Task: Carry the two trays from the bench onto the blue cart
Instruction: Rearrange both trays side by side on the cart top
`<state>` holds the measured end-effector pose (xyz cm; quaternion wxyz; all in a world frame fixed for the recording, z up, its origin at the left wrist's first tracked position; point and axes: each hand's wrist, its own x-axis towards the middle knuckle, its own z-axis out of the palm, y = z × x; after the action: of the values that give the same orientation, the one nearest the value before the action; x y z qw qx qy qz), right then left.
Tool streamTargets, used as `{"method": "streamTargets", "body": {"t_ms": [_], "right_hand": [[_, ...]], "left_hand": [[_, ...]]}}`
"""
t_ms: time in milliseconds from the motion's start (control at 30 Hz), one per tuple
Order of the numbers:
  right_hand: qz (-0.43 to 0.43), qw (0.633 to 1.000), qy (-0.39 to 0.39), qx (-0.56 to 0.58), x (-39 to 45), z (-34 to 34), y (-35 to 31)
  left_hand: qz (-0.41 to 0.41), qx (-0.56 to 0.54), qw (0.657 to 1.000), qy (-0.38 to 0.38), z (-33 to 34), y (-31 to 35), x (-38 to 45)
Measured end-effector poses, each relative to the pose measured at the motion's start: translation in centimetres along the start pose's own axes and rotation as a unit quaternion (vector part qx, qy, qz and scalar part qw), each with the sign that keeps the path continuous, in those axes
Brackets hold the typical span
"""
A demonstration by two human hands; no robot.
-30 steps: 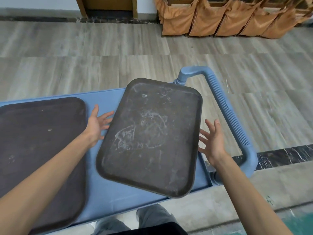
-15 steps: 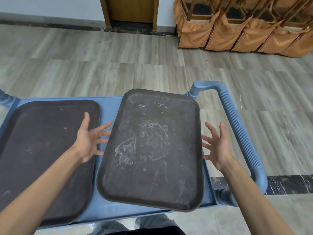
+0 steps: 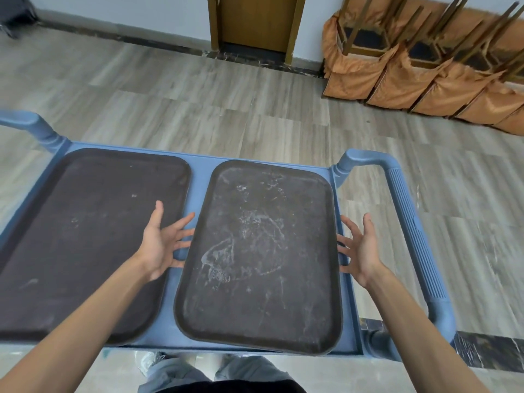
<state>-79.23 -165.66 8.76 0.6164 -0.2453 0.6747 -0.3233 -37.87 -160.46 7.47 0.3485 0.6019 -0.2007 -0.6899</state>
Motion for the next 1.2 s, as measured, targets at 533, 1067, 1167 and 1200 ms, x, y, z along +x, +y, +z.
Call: {"method": "streamTargets", "body": {"t_ms": [533, 1067, 1167, 1200], "right_hand": [[-0.334, 0.816, -0.081, -0.465, -11.7, 7.3, 14.7], [-0.467, 0.757, 0.056, -0.455, -14.6, 10.4, 23.9], [-0.467, 0.759, 0.073, -0.447, -14.5, 10.5, 24.2], [-0.468, 0.759, 0.076, -0.446, -14.5, 10.5, 24.4]], "left_hand": [[0.315, 0.581, 0.748, -0.060, 2.8, -13.5, -8.9], [0.448, 0.550, 0.701, 0.074, 2.9, -20.7, -10.1], [0.457, 0.546, 0.697, 0.085, 2.9, -20.8, -10.1], [0.460, 0.547, 0.694, 0.088, 2.9, -20.8, -10.1]]}}
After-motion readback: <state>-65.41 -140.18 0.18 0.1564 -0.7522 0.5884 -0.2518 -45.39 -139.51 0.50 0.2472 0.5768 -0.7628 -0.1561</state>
